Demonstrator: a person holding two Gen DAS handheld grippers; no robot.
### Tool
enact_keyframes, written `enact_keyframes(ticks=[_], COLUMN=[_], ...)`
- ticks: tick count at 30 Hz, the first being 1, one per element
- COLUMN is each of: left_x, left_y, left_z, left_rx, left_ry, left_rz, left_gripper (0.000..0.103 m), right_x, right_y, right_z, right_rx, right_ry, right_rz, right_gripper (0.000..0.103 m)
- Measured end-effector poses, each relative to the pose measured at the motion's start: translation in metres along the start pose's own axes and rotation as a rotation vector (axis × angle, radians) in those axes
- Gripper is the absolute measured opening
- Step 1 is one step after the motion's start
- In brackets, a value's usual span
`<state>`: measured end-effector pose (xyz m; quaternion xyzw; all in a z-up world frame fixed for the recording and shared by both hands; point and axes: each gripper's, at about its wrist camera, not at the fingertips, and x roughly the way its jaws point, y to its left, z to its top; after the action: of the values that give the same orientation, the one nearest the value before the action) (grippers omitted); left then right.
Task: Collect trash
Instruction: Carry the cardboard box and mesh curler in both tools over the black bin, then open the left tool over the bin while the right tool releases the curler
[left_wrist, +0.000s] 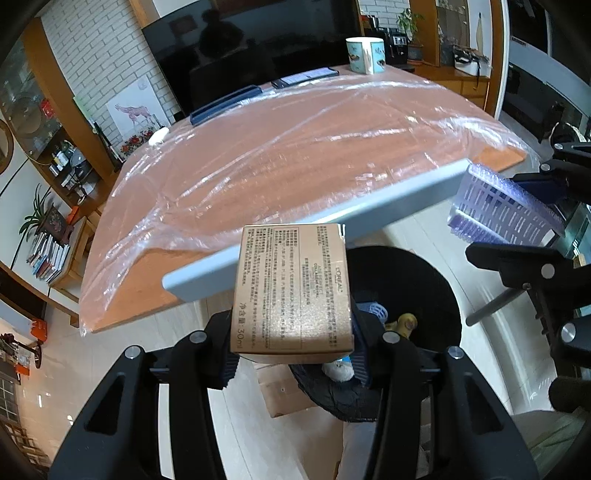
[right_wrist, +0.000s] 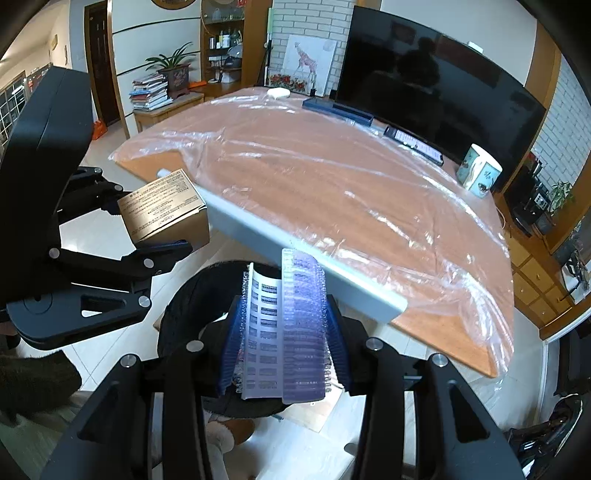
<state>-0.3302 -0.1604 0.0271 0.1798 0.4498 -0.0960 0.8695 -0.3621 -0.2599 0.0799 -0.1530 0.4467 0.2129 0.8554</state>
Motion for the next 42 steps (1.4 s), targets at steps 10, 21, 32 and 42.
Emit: enact_keyframes(ticks=[10, 21, 32, 42], left_x=[0.016, 0.045, 0.072, 0.018], left_y=[-0.008, -0.017, -0.022, 0.01], left_z=[-0.013, -0.023, -0.028, -0.001], left_rx=[0.02, 0.042, 0.06, -0.028], left_ry=[0.052, 0.117, 0.168, 0.019], left_rz=[-0.014, -0.032, -0.057, -0.127], left_gripper=[0.049, 0.049, 0.075, 0.079], right_x=[0.026, 0.067, 0.094, 0.026], right_y=[0.002, -0.007, -0.009, -0.043], right_z=[-0.018, -0.033, -0.034, -0.006], right_rx=[0.021, 0.079, 0.124, 0.186], right_ry=[0.068, 0.159, 0.209, 0.01], right_rz=[0.044, 0.104, 0.177, 0.151], right_gripper=[0.042, 0.042, 0.055, 0.084])
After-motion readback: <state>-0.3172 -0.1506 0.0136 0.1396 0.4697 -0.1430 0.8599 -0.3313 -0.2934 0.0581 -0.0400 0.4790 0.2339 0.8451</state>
